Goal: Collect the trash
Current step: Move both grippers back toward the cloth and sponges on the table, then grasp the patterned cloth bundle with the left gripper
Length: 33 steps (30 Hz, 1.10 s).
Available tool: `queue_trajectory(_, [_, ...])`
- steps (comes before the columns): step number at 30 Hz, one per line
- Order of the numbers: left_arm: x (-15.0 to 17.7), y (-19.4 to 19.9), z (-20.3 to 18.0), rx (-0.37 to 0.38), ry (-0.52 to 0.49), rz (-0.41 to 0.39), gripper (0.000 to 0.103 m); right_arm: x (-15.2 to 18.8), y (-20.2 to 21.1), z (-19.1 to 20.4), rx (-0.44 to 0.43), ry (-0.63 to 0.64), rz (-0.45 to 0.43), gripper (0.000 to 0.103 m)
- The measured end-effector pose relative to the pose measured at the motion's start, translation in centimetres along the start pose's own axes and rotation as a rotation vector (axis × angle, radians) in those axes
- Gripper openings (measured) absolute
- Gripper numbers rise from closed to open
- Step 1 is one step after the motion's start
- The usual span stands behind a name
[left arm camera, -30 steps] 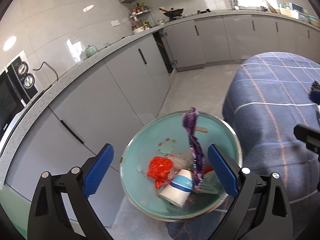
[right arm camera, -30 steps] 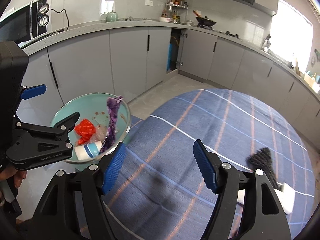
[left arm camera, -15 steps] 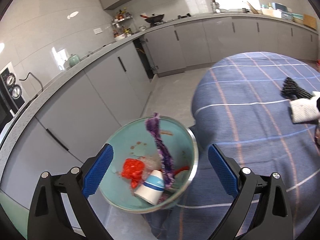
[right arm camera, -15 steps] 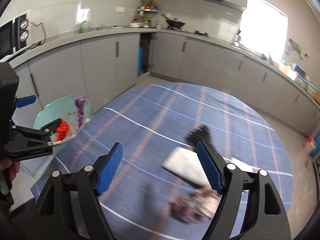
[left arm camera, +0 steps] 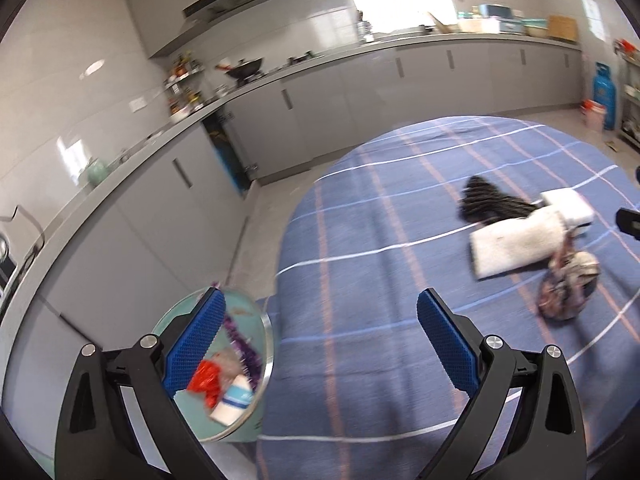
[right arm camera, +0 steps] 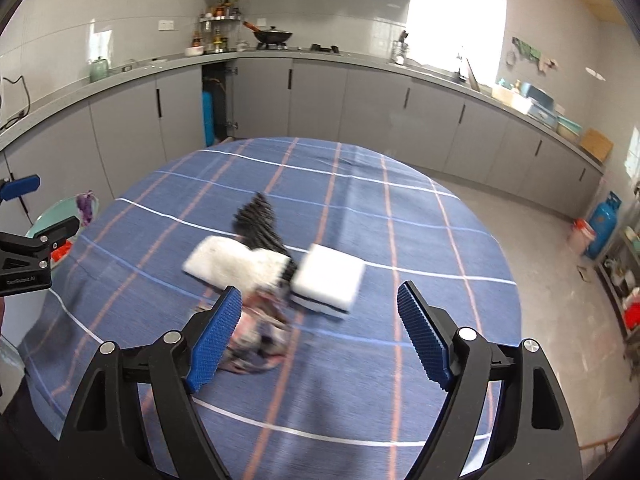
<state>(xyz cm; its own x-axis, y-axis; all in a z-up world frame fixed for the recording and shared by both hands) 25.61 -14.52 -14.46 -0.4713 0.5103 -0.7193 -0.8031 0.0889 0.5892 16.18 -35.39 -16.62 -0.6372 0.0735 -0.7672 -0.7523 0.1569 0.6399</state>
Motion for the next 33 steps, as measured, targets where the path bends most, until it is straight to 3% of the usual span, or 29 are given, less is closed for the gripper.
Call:
queue_trajectory(16, [-3.7,0.3,-13.3,0.172,-0.135,-0.048,0.096,5.7,-0.6,-6.4,0.1,-0.055,0.055,0.085])
queue_trajectory(27, [-2.1,-0.2,-20.1,0.263,-0.23,0.006,0.094,7.0,-0.8,-8.4,0.092,-0.125,0.045,0.085])
queue_trajectory(28, [-1.9,-0.3,-20.4,0.272,-0.234,0.013,0.091,7.0,-0.7,-8.3,0.087,-0.127,0.042,0.085])
queue_trajectory(32, [-0.9,-0.4,-22.1,0.344,-0.267,0.054,0.036,6.7,-0.3,-8.2,0.079,-0.129,0.018,0.087])
queue_trajectory(33, [-0.9,-0.3,-22.3,0.351,-0.275,0.051,0.032,6.5,-0.2,-8.2,0.077,-0.131,0.012,0.087])
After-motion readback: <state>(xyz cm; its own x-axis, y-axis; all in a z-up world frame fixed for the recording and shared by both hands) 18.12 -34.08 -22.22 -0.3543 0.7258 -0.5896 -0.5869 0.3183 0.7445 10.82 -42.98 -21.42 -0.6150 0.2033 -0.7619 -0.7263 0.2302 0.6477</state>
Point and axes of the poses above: each gripper's, at about its wrist camera, not at the fingertips, and y roughly against the way its jaws point, z to its left, x to its underside, the point moved 10 cm from there along -y, roughly the way its jaws point, and after that the axes turned 3 degrees about -y, right-handed, at the moved point
